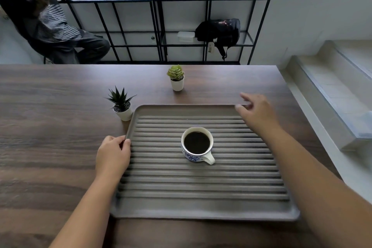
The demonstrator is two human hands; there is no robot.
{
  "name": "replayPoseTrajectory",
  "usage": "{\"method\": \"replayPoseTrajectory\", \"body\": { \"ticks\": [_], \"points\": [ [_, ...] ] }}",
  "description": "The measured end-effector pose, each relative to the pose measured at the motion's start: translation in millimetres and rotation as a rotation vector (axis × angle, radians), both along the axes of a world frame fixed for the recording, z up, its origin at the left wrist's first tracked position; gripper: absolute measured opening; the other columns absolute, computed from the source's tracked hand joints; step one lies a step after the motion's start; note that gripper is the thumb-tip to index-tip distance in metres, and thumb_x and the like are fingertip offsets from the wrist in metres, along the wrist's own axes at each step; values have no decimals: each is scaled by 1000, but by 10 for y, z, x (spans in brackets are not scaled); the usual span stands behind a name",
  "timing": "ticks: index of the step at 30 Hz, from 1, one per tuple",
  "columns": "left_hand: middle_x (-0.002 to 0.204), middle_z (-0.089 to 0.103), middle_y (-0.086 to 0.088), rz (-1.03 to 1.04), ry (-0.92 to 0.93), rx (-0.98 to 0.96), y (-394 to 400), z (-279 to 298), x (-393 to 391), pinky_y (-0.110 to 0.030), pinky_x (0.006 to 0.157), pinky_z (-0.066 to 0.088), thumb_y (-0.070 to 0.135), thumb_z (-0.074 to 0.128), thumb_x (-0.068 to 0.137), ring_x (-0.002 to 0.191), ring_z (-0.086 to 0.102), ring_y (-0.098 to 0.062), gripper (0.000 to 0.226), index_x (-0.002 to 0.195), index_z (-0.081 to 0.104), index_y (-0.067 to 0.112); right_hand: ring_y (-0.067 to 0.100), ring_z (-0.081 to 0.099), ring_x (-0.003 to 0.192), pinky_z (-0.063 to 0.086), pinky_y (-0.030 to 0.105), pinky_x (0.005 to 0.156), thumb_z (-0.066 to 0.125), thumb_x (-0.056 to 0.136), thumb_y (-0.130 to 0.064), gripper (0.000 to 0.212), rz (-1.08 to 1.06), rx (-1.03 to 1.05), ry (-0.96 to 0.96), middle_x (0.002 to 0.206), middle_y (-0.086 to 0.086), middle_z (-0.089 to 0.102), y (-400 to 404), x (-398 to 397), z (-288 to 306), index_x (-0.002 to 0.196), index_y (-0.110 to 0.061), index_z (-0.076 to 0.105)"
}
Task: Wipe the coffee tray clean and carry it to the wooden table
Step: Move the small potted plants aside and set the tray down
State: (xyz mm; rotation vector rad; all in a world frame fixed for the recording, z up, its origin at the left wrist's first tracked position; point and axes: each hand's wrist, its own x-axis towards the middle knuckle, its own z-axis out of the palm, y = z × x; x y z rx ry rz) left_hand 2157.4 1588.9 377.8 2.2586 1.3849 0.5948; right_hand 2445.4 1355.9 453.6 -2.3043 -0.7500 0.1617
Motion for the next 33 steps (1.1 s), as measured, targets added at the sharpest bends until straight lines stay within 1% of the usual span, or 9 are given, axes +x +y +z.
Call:
{"method": "replayPoseTrajectory", "body": {
  "ticks": [2, 4, 7, 11, 15, 21, 26, 29, 33],
  "points": [
    [87, 54, -5, 7, -32, -22, 14, -12, 9, -35, 83, 43, 22, 57, 92, 91, 59, -31, 29, 112, 71, 6, 16, 54, 102, 43, 30, 90, 64, 87, -28, 54, 127, 67, 132, 129, 6, 57, 457, 113, 74, 136, -15, 48],
    [85, 55, -5, 20, -55, -31, 22, -30, 10, -33, 81, 42, 20, 58, 92, 87, 58, -29, 27, 110, 72, 6, 14, 54, 107, 44, 30, 92, 68, 84, -31, 64, 225, 87, 244, 136, 4, 52, 883, 218, 68, 140, -15, 41],
    [82, 56, -5, 22, -60, -23, 15, -34, 13, -32, 78, 40, 17, 60, 91, 83, 56, -25, 24, 108, 72, 7, 17, 53, 114, 45, 34, 98, 77, 76, -33, 84, 251, 136, 390, 140, 2, 48, 1396, 356, -34, 145, -14, 33],
    [81, 56, -4, 30, -57, -21, 20, -25, 16, -29, 75, 37, 16, 61, 91, 78, 54, -22, 23, 109, 72, 8, 19, 50, 120, 43, 42, 104, 85, 65, -34, 104, 278, 134, 456, 142, 3, 45, 1812, 456, -244, 148, -15, 25],
    [81, 58, -4, 49, -52, -34, 12, -5, 22, -29, 74, 37, 17, 62, 90, 77, 56, -22, 23, 109, 73, 9, 23, 46, 126, 39, 43, 107, 87, 60, -35, 112, 290, 139, 489, 142, 4, 43, 2039, 469, -442, 148, -17, 22],
    [83, 59, -3, 69, -63, -62, -16, 31, 15, -28, 75, 37, 17, 62, 91, 78, 56, -19, 24, 112, 72, 13, 21, 48, 120, 42, 42, 104, 88, 55, -41, 103, 228, 208, 491, 133, 1, 48, 2240, 467, -630, 141, -22, 35],
    [82, 60, -1, 83, -61, -99, 13, 42, 23, -28, 75, 38, 19, 63, 89, 80, 58, -19, 25, 112, 72, 16, 20, 52, 116, 44, 42, 101, 84, 41, -55, 98, 212, 228, 475, 121, -6, 56, 2333, 510, -735, 128, -32, 47],
    [82, 60, -1, 114, -85, -119, 65, 69, 51, -25, 75, 37, 20, 66, 87, 76, 57, -16, 26, 112, 72, 14, 19, 53, 114, 45, 41, 100, 85, 53, -46, 81, 215, 218, 449, 119, -5, 57, 2349, 504, -724, 125, -29, 50],
    [79, 56, 2, 135, -130, -116, 131, 144, 138, -20, 73, 34, 20, 66, 87, 71, 54, -2, 26, 112, 72, 15, 19, 53, 111, 45, 39, 100, 82, 65, -38, 67, 215, 204, 403, 113, -6, 56, 2351, 517, -742, 124, -27, 51]
  ]
}}
